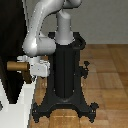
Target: Open the door by pressing down and pulling on the handle.
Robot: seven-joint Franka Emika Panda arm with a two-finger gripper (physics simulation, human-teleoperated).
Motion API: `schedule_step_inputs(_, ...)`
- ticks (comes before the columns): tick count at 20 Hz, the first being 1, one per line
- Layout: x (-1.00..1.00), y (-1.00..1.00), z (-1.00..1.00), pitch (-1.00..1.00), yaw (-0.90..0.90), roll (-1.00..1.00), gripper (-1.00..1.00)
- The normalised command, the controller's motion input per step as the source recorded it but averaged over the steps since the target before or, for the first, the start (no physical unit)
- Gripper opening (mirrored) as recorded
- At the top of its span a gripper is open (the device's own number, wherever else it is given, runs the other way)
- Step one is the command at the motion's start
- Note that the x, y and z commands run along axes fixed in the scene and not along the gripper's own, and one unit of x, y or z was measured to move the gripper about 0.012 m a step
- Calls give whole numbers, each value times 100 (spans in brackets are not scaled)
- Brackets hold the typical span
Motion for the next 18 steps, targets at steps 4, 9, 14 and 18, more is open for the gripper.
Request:
schedule_step_inputs(4,0,100,0,0,0,0,-100)
schedule_step_inputs(9,0,100,0,0,0,0,-100)
schedule_step_inputs(14,0,100,0,0,0,0,-100)
schedule_step_inputs(18,0,0,0,0,0,0,-100)
